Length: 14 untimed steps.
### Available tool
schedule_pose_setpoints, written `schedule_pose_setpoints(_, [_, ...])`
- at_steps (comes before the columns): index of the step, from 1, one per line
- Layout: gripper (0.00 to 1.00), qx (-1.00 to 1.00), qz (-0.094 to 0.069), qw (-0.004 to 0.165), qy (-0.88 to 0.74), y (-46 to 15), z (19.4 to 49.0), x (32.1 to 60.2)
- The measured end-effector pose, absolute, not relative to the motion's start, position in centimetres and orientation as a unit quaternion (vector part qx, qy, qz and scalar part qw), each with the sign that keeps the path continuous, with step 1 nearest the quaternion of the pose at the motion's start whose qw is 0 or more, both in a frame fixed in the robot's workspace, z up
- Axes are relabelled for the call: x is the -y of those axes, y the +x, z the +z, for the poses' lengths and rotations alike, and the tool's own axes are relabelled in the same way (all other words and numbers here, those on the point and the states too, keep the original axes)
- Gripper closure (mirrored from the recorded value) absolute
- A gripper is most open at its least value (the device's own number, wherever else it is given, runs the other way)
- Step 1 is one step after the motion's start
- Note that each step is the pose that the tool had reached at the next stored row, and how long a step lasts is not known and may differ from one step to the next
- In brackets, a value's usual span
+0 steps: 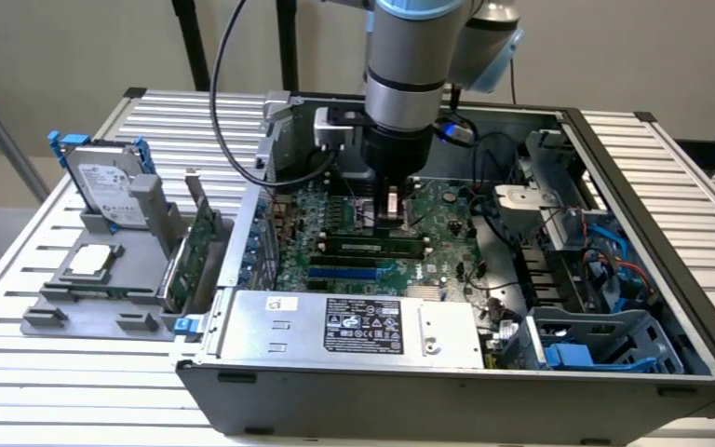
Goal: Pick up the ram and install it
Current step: 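Press down the ram until it locks into place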
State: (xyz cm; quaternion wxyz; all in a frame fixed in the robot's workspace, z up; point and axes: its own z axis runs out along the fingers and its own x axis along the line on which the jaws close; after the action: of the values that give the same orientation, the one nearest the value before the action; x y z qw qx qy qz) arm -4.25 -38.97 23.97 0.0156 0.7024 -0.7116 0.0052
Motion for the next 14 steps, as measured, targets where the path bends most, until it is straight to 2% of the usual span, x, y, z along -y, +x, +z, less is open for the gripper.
schedule_pose_setpoints(14, [1.0,0.712,0.001,0.011,0.703,-4.5,22.3,39.0])
